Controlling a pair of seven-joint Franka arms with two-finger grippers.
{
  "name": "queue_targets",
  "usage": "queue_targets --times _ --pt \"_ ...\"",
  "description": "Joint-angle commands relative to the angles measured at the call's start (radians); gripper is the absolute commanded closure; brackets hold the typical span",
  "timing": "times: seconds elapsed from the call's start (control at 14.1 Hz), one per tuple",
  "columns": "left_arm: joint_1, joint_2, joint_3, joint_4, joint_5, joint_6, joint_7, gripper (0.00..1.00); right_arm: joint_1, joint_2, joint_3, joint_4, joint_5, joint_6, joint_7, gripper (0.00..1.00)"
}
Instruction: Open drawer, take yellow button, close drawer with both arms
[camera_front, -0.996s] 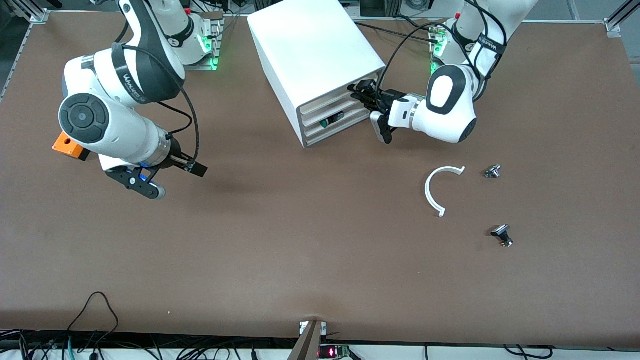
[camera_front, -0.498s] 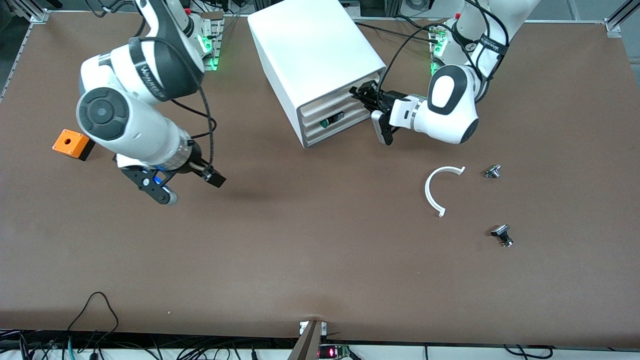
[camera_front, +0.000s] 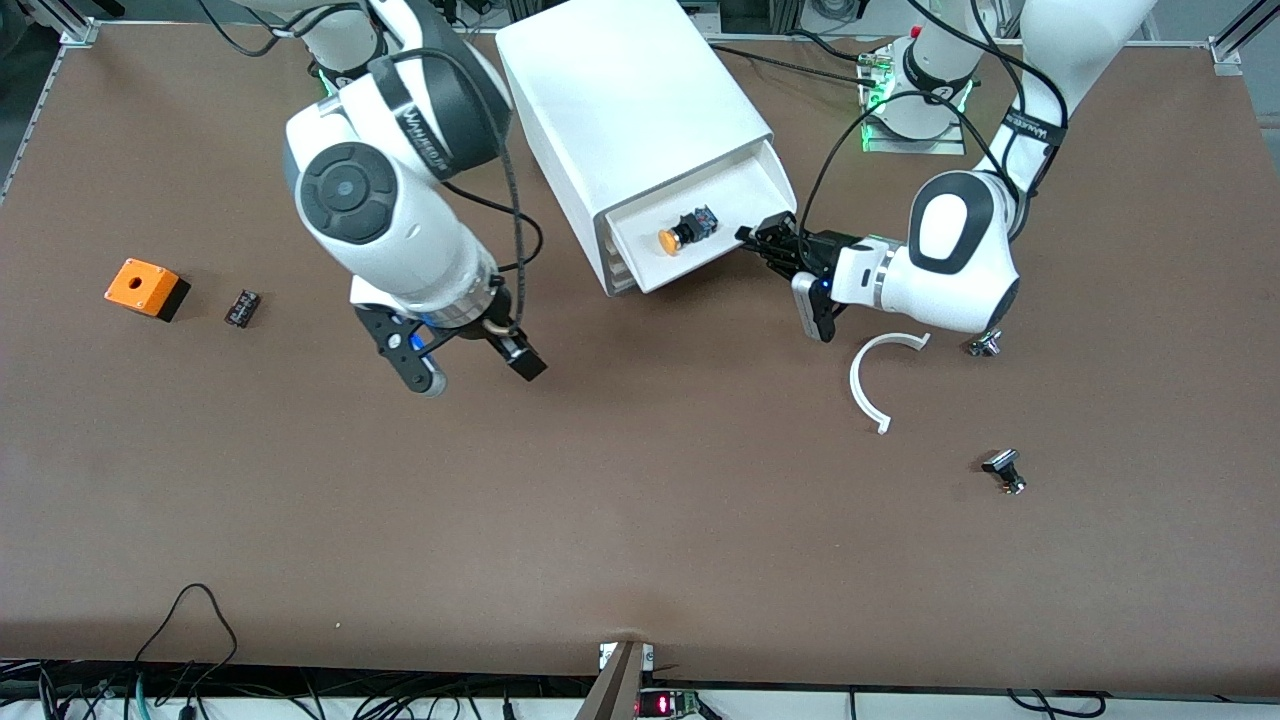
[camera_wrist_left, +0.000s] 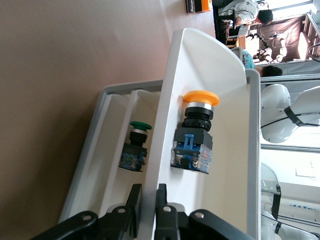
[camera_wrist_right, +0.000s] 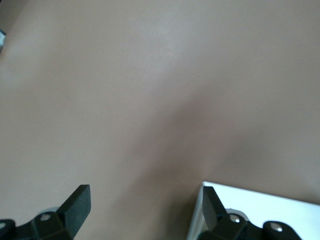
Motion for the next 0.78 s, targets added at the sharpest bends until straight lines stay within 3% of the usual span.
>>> queue_targets --times 0.0,0.07,0.14,0.21,0.28,0.5,0.71 --pt "0.035 0.059 -0.002 0.087 0.072 -0.017 -0.03 1.0 0.054 0.026 -0.005 0.047 0.014 0.043 0.126 0.01" --pt "0.04 0.061 -0.002 0.09 0.076 -0.017 -0.03 1.0 0.076 0.026 -0.005 0.047 0.014 0.068 0.164 0.01" --pt "0.041 0.061 -0.002 0.09 0.076 -0.017 -0.031 0.88 0.097 0.026 -0.005 0.047 0.014 0.088 0.193 0.01" --pt "0.041 0.061 -0.002 0.09 0.078 -0.017 -0.021 0.13 0.117 0.026 -0.005 0.047 0.014 0.103 0.224 0.01" --pt "0.044 0.06 -0.002 0.09 0.084 -0.023 -0.018 0.0 0.137 0.027 -0.006 0.047 0.014 0.123 0.249 0.01" --pt "0.049 0.043 0.0 0.119 0.131 -0.06 -0.06 0.0 0.2 0.038 -0.005 0.047 0.014 0.172 0.309 0.01" --pt "0.076 0.033 0.001 0.214 0.216 -0.162 -0.203 0.0 0.27 0.086 -0.006 0.047 0.014 0.247 0.385 0.01"
